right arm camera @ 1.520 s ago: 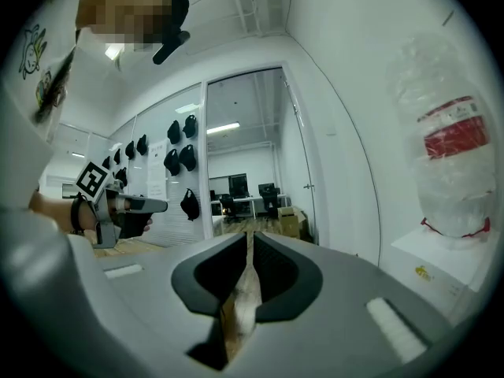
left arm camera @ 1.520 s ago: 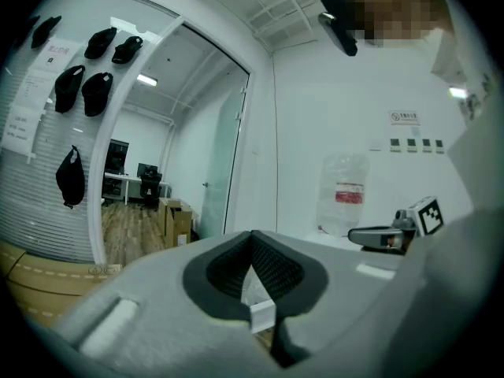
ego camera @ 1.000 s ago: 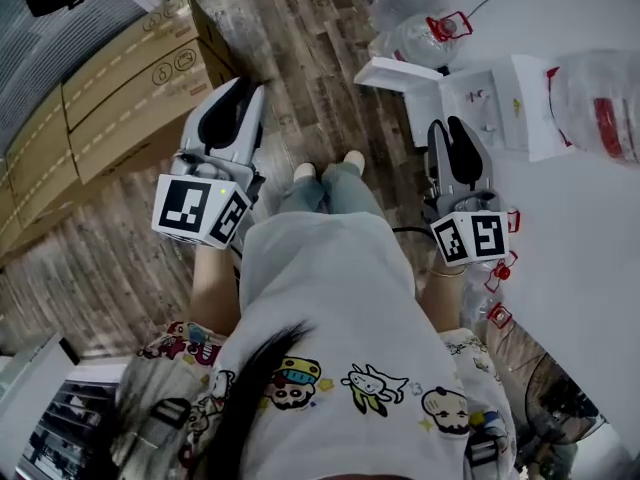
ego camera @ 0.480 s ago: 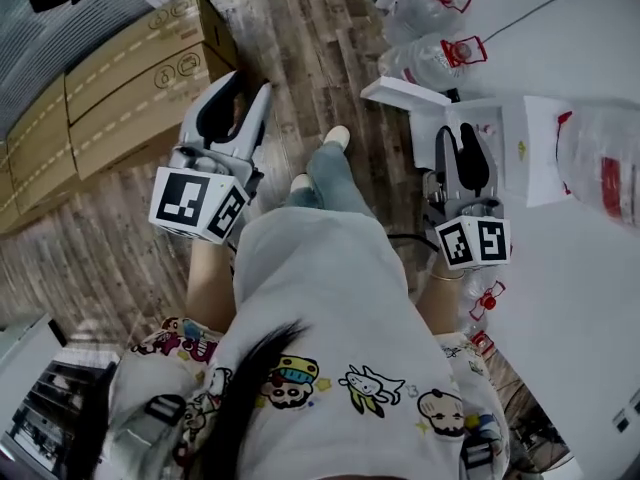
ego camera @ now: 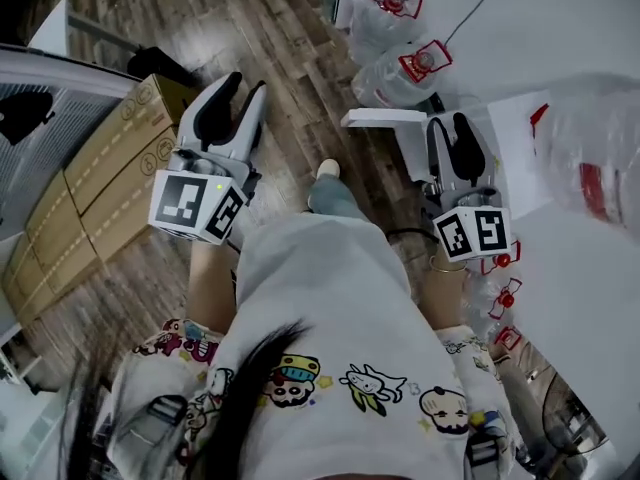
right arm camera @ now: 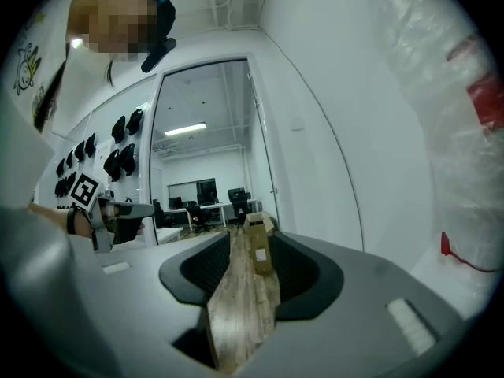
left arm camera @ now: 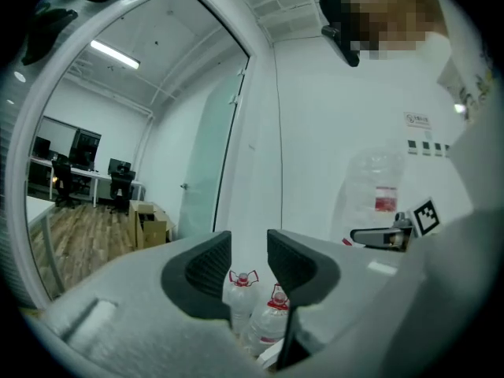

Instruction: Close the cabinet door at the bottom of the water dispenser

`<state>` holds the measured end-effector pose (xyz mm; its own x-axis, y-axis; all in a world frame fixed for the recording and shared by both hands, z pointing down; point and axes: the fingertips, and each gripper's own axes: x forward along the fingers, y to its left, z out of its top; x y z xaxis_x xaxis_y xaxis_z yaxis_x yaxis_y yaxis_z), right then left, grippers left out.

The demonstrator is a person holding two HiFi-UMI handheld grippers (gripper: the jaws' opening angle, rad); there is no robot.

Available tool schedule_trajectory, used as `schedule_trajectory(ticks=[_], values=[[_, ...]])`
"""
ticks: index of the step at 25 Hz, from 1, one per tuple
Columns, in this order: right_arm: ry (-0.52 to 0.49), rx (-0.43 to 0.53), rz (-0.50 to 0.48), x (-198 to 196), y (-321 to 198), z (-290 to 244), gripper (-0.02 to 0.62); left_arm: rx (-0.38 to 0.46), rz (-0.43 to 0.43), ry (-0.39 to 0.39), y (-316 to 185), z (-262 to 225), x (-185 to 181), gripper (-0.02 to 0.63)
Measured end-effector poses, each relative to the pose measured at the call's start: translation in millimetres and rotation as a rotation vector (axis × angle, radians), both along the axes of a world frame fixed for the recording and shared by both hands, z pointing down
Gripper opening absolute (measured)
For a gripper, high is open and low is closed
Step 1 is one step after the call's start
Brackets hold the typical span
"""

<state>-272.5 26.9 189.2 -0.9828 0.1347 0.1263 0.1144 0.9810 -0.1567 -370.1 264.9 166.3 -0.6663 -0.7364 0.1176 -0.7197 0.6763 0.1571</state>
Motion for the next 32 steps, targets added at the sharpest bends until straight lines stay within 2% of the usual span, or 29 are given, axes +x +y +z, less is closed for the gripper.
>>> schedule_trajectory(ticks=[5,11,18,23,32], values=[[-0.014,-0.019,0.097,-0.5,-40.0,-4.7,0.172,-0.019,0.108,-0.012,-55.0,-10.5,-21.8,0.143],[0.004,-0.044,0.202,13.5,-74.3,1.9,0.175,-0.034,0.245,-0.007,-115.7,-10.5,-27.6,0.144],[0.028,-0.049,0.413,37.9,-100.2,6.3,0.175,-0.05,0.499,0.024,-186.0,-1.0,-30.7,0.144],[0.061,-0.043,0.576,46.3,-103.5,15.8,0.175,-0.065,0.668,0.041,-215.5,10.8,-42.7,0.144],[0.095,-0.059,0.783,57.9,-94.6,32.6,0.171,-0.101,0.878,0.082,-240.0,38.4,-49.3,0.144]])
